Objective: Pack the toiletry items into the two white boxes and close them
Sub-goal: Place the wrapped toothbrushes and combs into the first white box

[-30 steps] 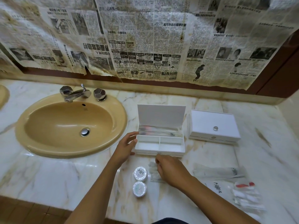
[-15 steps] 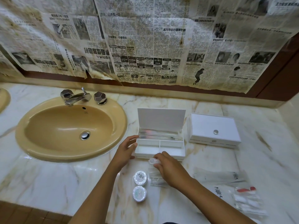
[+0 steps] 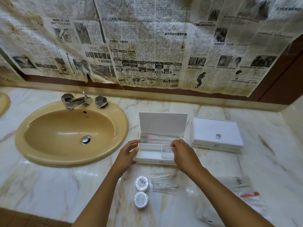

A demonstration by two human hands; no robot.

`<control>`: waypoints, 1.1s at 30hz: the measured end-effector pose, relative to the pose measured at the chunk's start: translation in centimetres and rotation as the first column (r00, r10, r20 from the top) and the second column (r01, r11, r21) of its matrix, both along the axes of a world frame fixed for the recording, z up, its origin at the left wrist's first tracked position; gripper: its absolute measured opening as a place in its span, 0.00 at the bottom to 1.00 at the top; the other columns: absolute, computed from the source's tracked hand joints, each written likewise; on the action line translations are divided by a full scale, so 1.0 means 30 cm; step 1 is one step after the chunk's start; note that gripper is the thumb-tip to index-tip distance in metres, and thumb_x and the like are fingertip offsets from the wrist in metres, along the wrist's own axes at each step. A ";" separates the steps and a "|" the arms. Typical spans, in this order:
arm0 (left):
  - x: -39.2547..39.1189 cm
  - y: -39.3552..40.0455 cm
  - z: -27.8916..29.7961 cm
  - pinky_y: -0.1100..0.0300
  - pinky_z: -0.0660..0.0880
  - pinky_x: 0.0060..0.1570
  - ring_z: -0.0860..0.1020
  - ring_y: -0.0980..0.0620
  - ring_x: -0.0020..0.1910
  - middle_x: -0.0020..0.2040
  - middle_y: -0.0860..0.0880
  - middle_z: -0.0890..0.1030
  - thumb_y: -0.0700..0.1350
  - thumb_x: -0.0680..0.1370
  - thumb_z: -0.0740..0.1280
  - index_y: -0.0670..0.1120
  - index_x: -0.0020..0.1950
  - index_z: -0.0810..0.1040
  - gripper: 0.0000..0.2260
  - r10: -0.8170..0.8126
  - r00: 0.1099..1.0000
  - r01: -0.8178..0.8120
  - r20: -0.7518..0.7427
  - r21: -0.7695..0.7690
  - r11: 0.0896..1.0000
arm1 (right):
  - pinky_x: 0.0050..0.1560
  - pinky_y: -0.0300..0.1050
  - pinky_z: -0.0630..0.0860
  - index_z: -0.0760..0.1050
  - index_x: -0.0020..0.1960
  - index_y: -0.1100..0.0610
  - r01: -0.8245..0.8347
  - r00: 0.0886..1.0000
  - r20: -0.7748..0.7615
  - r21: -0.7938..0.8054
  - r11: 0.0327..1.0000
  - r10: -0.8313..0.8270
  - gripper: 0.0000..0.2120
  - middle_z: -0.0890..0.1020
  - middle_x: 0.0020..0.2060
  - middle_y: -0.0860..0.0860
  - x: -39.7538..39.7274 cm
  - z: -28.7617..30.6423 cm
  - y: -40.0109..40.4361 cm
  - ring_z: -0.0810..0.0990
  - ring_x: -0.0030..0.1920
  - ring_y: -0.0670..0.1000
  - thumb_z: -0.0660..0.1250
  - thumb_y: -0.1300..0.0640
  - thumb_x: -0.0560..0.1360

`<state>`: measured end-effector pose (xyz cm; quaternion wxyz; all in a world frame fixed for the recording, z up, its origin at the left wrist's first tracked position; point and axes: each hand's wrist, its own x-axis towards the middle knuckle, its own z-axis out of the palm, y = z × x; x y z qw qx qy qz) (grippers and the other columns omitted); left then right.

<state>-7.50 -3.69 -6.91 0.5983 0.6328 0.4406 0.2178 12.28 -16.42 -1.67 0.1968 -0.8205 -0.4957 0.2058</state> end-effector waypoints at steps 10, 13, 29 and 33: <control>-0.001 0.001 -0.001 0.53 0.81 0.48 0.71 0.63 0.63 0.63 0.59 0.76 0.45 0.81 0.62 0.57 0.62 0.76 0.11 -0.002 1.000 0.002 0.000 -0.002 1.000 | 0.48 0.44 0.73 0.76 0.56 0.58 -0.027 0.998 0.058 -0.005 1.000 0.027 0.12 0.79 0.51 0.50 -0.003 -0.039 0.021 0.76 0.51 0.52 0.55 0.65 0.80; -0.001 0.002 -0.001 0.54 0.81 0.48 0.71 0.63 0.63 0.63 0.58 0.75 0.45 0.81 0.62 0.57 0.62 0.76 0.11 -0.001 1.000 0.001 0.004 -0.002 1.000 | 0.36 0.43 0.69 0.75 0.45 0.57 -0.015 0.992 0.121 -0.048 0.999 0.021 0.12 0.77 0.37 0.49 0.000 -0.043 0.023 0.75 0.39 0.52 0.55 0.68 0.77; 0.000 0.003 -0.001 0.55 0.81 0.46 0.72 0.63 0.63 0.63 0.58 0.76 0.44 0.81 0.63 0.57 0.61 0.76 0.11 0.001 1.000 -0.001 0.006 -0.002 1.000 | 0.34 0.40 0.66 0.69 0.58 0.54 0.026 0.993 0.111 0.009 1.000 -0.027 0.10 0.80 0.45 0.49 0.000 -0.032 0.026 0.74 0.40 0.49 0.57 0.64 0.80; -0.001 0.001 -0.002 0.55 0.81 0.46 0.72 0.64 0.63 0.63 0.58 0.76 0.44 0.81 0.63 0.57 0.61 0.76 0.11 0.002 1.000 -0.002 0.007 0.000 1.000 | 0.35 0.41 0.68 0.73 0.50 0.54 0.042 0.988 0.145 0.029 0.999 -0.046 0.06 0.79 0.40 0.48 -0.003 -0.035 0.023 0.76 0.40 0.50 0.58 0.62 0.80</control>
